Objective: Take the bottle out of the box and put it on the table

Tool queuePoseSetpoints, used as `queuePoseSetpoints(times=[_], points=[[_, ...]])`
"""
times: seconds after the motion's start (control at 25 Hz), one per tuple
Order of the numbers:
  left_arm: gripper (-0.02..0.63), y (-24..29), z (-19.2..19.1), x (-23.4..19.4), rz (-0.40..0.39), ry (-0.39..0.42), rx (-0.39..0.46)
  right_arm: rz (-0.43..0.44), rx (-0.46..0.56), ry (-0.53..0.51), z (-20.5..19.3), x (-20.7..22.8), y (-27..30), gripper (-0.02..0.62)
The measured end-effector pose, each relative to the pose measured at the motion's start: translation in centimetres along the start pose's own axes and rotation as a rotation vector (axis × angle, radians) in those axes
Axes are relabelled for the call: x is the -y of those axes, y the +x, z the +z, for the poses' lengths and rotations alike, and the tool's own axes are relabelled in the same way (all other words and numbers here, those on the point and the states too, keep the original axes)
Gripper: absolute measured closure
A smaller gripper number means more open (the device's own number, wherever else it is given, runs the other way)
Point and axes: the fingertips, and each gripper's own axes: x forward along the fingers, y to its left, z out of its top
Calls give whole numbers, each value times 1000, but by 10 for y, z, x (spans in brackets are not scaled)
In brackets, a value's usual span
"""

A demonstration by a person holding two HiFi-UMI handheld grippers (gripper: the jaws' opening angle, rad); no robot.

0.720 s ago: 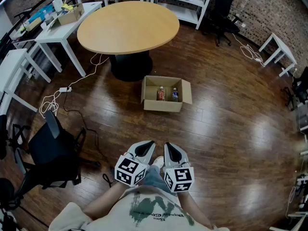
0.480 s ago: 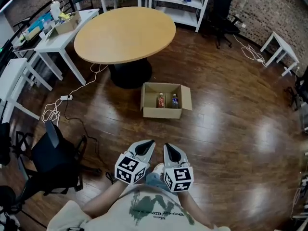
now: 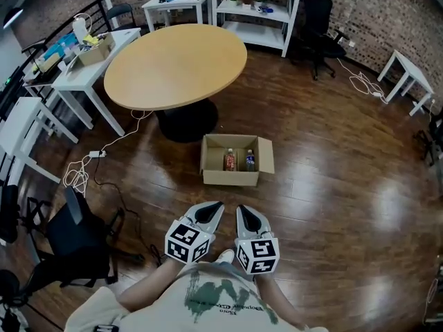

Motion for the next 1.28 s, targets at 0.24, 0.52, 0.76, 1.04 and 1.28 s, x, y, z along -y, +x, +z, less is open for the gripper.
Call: queuePoseSetpoints(times=[0.24,0.52,0.76,1.04,1.28], points=[[632,6,10,-2,15,-2,11,21,-4,7,3,3,4,595],[632,11,8,-5,16,3,12,38,8,17,0,-1,12,595],[632,27,9,-10,-9,2,13,24,8,10,1,2,21,595],[632,60,20,-32,-42,9,-2,-40,11,14,9,25,44,595],[632,95,33,-66,-54,-17,-22,-34,-33,13,20,41,91,595]])
